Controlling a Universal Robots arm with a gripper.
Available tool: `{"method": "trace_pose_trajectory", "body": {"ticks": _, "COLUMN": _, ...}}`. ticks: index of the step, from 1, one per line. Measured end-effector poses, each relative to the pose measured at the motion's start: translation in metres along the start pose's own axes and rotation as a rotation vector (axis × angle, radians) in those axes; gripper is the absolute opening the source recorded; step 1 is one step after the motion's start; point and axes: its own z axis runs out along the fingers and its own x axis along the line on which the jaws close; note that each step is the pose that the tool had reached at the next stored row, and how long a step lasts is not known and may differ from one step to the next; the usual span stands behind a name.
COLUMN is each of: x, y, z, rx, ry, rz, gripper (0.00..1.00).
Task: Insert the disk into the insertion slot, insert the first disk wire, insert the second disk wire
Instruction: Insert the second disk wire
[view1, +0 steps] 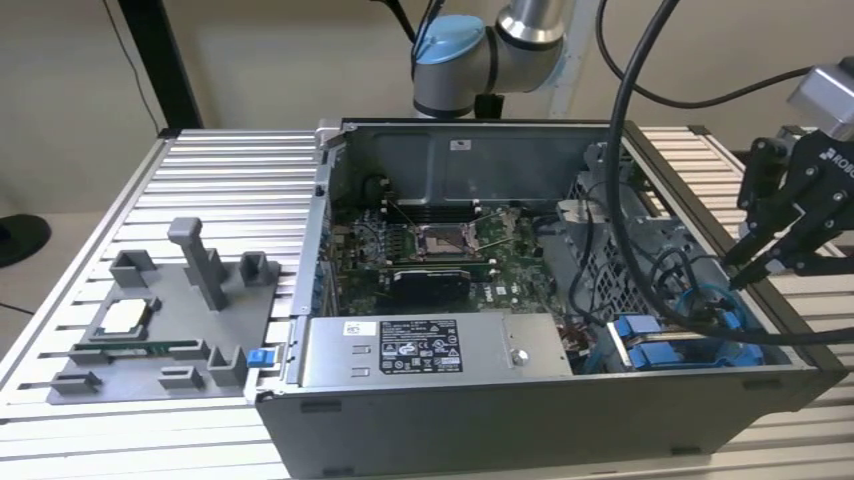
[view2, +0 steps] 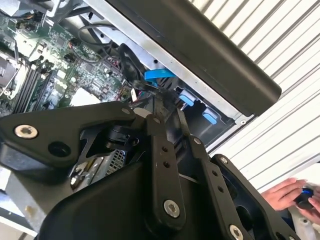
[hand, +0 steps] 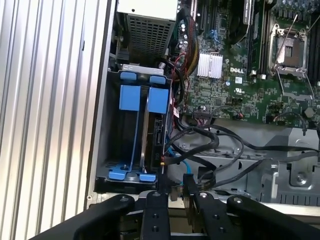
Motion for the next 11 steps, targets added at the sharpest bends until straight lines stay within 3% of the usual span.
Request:
{"method": "trace_pose_trajectory", "body": {"ticks": 6, "x": 0.0017, "y": -0.0013, "z": 0.0049, "rx": 0.0045, "ry": -0.0036, "rz": -0.015, "gripper": 1.0}}
{"method": "trace_pose_trajectory", "body": {"ticks": 11, "x": 0.0035, "y": -0.0044, "z": 0.006, "rx": 0.0099, "ry": -0.0207, "rz": -0.025, "gripper": 1.0}}
